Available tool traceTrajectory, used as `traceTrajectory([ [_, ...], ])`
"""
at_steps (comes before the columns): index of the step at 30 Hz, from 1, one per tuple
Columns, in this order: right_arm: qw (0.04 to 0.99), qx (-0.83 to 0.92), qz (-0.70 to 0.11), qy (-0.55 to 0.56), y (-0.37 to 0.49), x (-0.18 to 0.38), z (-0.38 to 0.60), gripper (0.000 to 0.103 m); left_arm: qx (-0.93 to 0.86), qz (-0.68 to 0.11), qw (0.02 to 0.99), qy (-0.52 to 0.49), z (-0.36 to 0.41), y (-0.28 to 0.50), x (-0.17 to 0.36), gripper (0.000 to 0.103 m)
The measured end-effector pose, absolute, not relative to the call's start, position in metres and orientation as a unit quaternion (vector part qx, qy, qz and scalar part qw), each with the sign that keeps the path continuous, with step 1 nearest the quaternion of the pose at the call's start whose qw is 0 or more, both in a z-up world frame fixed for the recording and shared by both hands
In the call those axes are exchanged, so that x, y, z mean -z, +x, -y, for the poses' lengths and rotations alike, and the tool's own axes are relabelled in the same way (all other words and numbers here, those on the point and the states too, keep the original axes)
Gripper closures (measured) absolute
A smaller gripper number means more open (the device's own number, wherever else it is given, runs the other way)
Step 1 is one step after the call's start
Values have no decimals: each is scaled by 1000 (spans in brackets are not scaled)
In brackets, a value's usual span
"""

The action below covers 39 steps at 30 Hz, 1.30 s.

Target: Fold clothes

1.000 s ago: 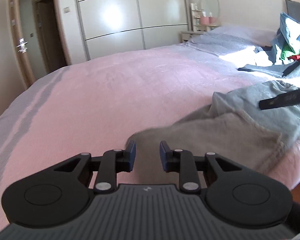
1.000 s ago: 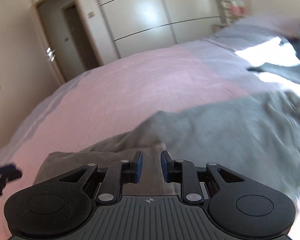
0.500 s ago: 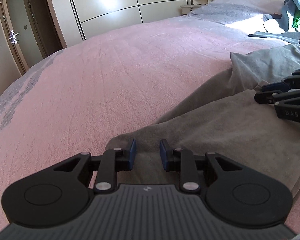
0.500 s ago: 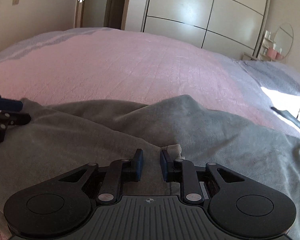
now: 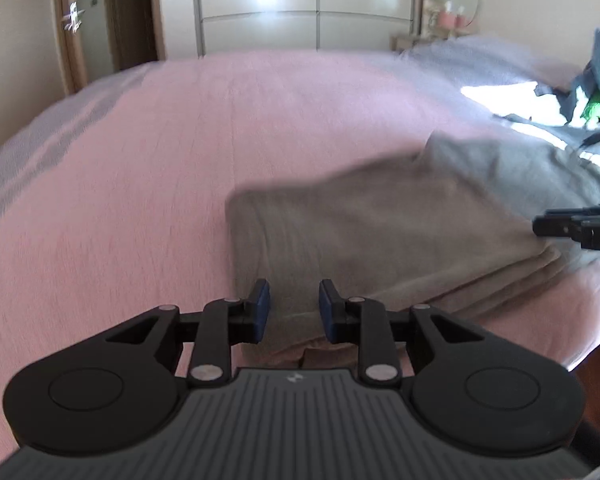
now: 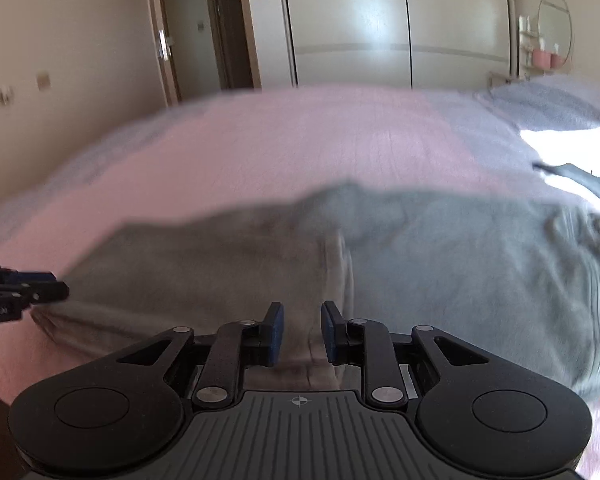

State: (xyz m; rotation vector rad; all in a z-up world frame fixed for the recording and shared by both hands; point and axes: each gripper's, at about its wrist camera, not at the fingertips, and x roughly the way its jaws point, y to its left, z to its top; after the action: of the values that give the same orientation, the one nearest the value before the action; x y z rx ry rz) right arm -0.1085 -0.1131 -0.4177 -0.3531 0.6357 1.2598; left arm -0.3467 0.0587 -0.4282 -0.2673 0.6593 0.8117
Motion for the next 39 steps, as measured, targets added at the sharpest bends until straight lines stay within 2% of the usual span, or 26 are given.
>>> traceTrajectory([
  [3, 751, -565, -275, -200, -118, 439, 107, 80, -401, -314, 851, -131, -56, -342, 432, 79],
  [6, 750, -557, -292, -206, -118, 435, 99, 79, -415, -323, 841, -129, -54, -336, 426, 80],
  [9, 760, -536, -311, -197, -115, 424, 102, 52, -439, -325, 825, -145, -50, -337, 414, 77],
  [10, 760, -537, -314, -190, -116, 419, 109, 31, -446, -325, 820, -150, -46, -337, 409, 72],
  [11, 759, -538, -317, -183, -118, 415, 115, 18, -452, -327, 815, -155, -42, -338, 406, 67],
  [12, 754, -544, -322, -179, -121, 412, 121, 17, -454, -331, 811, -161, -39, -339, 403, 61],
  [13, 748, -550, -328, -175, -124, 409, 127, 17, -454, -338, 808, -166, -36, -339, 402, 60],
  [19, 745, -524, -382, -158, -129, 411, 148, 17, -460, -380, 786, -164, -14, -331, 405, 60],
  [35, 784, -447, -402, -155, -115, 404, 187, 17, -456, -397, 785, -138, 19, -327, 398, 52],
  [39, 792, -434, -397, -164, -113, 400, 187, 17, -452, -392, 790, -133, 22, -322, 396, 47],
])
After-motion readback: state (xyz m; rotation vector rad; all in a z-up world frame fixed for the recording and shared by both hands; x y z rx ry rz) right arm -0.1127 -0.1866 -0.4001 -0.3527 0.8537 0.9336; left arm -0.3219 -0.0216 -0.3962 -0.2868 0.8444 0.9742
